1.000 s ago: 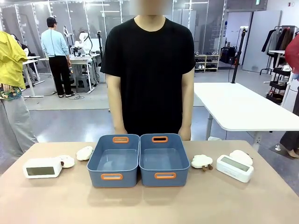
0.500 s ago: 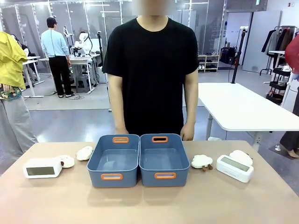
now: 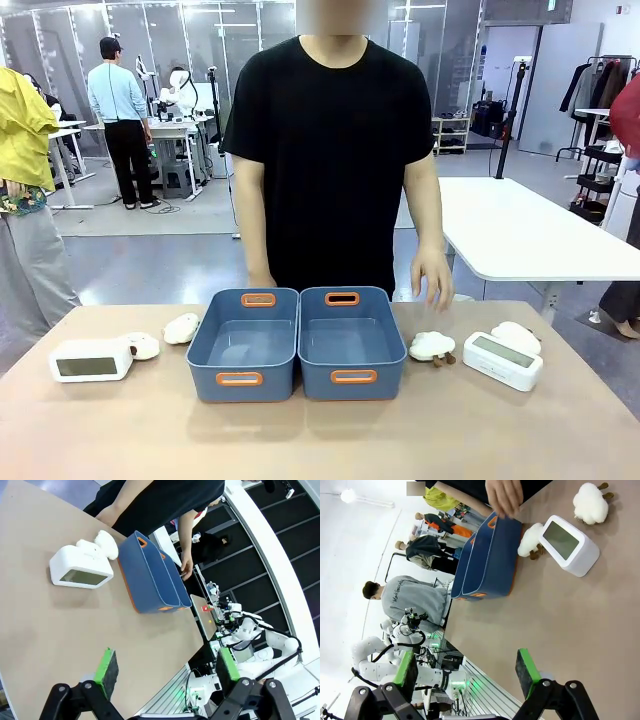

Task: Sort the digital clocks into the basket.
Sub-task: Pick up the Digital clock from the table and place it into the empty Plastic storage basket.

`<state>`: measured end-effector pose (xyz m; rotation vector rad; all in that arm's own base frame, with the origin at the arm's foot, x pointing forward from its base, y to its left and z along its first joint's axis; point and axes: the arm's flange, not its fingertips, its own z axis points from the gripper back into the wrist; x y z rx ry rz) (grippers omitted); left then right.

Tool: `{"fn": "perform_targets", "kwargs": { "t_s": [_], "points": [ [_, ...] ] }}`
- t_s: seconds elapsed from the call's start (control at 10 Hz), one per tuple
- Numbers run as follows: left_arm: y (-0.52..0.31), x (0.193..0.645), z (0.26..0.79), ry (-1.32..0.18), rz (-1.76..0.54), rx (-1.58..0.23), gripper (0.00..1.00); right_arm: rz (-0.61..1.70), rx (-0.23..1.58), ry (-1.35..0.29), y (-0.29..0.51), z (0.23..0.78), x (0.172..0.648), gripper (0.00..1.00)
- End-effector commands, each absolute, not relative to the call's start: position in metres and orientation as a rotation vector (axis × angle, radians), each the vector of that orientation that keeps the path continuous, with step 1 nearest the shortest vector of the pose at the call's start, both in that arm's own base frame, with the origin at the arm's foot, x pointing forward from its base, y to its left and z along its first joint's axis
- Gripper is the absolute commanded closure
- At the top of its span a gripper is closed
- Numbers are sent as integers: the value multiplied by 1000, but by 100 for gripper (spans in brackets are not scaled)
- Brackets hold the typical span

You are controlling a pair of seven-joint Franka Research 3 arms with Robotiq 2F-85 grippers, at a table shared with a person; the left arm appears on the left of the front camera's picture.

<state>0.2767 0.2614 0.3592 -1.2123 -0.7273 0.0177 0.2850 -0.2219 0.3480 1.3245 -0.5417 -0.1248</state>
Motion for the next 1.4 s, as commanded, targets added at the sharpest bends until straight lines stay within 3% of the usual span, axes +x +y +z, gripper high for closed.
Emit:
{"fn": "perform_targets", "kwargs": {
  "t_s": [0.0, 0.8, 0.9, 1.1, 1.3],
  "points": [
    [261, 276, 361, -726, 8, -1223, 0, -123, 1331, -542, -223, 348, 285, 0],
    [261, 277, 359, -727, 18, -1212, 0, -123, 1331, -542, -223, 348, 285, 0],
    [260, 274, 367, -746, -25, -1106, 0, -123, 1331, -542, -223, 348, 285, 0],
    [265, 275, 380, -742, -18, -1073, 0, -123, 1331, -542, -223, 348, 285, 0],
    [248, 295, 396, -702, -169, -969, 0, -123, 1331, -542, -223, 348, 285, 0]
  ]
}}
